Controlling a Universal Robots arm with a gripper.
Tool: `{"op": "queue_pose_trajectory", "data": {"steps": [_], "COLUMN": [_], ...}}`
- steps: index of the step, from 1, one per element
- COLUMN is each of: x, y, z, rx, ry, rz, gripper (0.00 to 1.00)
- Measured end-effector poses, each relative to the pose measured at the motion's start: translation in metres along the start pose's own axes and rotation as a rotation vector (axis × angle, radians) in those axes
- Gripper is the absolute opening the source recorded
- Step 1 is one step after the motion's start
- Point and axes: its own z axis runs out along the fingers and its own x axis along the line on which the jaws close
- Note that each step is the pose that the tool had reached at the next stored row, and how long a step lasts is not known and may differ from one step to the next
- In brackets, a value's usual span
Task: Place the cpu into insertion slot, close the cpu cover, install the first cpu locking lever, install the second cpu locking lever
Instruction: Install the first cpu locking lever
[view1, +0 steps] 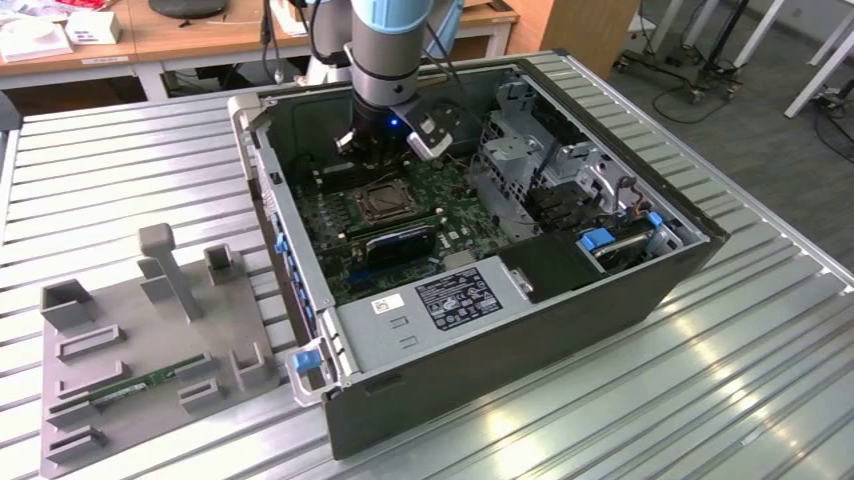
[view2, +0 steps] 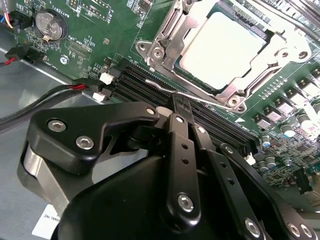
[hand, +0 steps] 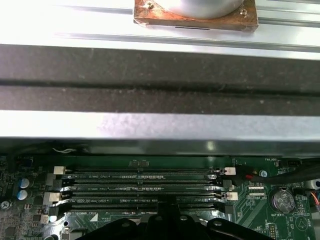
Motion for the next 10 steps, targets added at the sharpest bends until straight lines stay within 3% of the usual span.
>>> {"op": "queue_pose_trajectory", "data": {"steps": [10], "x": [-0.0004], "y": [-0.0025], "z": [-0.0007], "rx": [0.0028], "ry": [0.0001], "rz": [0.0], "gripper": [0.11]}}
